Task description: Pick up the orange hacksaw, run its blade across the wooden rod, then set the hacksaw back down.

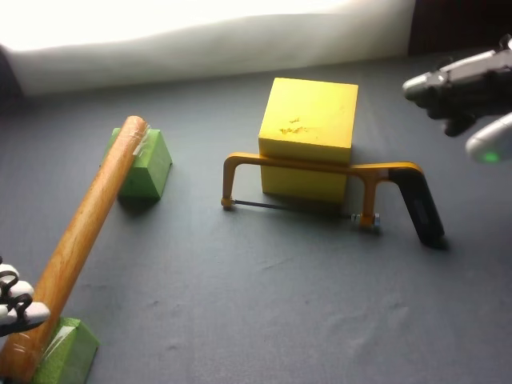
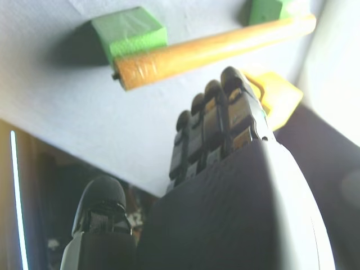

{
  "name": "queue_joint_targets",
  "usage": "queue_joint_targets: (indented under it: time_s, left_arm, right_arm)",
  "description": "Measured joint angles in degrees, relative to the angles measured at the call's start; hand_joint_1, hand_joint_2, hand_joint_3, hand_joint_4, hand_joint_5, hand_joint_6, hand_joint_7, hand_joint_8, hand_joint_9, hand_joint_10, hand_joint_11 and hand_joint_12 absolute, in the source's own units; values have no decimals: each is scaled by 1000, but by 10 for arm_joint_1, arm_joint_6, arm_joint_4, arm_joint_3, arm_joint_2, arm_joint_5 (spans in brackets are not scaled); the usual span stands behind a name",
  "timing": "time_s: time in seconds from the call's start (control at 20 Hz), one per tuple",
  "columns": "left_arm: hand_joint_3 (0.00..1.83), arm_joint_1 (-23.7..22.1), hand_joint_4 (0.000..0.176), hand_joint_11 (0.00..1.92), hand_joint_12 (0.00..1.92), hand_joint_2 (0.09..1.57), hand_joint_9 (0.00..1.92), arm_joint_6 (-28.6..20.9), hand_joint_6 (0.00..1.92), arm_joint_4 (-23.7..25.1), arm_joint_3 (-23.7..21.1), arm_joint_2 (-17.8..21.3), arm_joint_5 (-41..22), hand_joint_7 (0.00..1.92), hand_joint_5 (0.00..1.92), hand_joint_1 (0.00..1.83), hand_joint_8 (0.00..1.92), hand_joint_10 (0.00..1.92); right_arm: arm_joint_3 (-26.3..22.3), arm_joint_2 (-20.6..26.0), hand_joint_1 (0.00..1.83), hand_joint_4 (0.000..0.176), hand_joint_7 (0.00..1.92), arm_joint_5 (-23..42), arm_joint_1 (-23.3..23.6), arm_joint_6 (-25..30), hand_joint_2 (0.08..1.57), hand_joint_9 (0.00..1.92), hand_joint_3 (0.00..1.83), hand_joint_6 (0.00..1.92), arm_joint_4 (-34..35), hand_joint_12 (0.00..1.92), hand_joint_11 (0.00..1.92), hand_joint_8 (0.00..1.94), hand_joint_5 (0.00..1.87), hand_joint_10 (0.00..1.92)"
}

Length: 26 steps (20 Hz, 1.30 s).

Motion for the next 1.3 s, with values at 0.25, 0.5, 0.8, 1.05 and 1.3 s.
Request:
queue_joint_targets:
  time_s: [0.25,0.5,0.8,1.05,1.3]
  left_arm:
    - [0,-6,0,0,303,1282,100,1,4,-34,-1,-12,37,120,109,0,4,4]
    - [0,-10,0,0,308,1284,103,1,4,-35,-2,-22,48,120,111,0,4,6]
    - [0,-12,0,0,307,1279,96,1,0,-36,-3,-35,63,105,92,0,1,1]
    - [1,-4,0,0,269,1286,86,1,2,-38,-4,-42,78,105,101,0,1,1]
    - [0,12,0,0,332,1277,109,1,1,-40,-16,-45,80,121,121,0,0,3]
  right_arm:
    - [4,-5,1223,0,131,-10,-70,-110,1199,151,3,3,174,831,0,2,191,2]
    - [24,-27,1225,0,142,9,-158,-286,1182,167,0,4,431,823,0,4,201,7]
    - [71,-70,1213,0,150,109,-227,-386,1198,190,1,4,587,838,0,5,188,7]
    - [87,-100,1217,0,144,144,-253,-400,1193,196,0,3,625,860,0,4,170,7]
    - [114,-119,1209,0,145,155,-260,-404,1196,198,2,2,624,834,0,0,172,3]
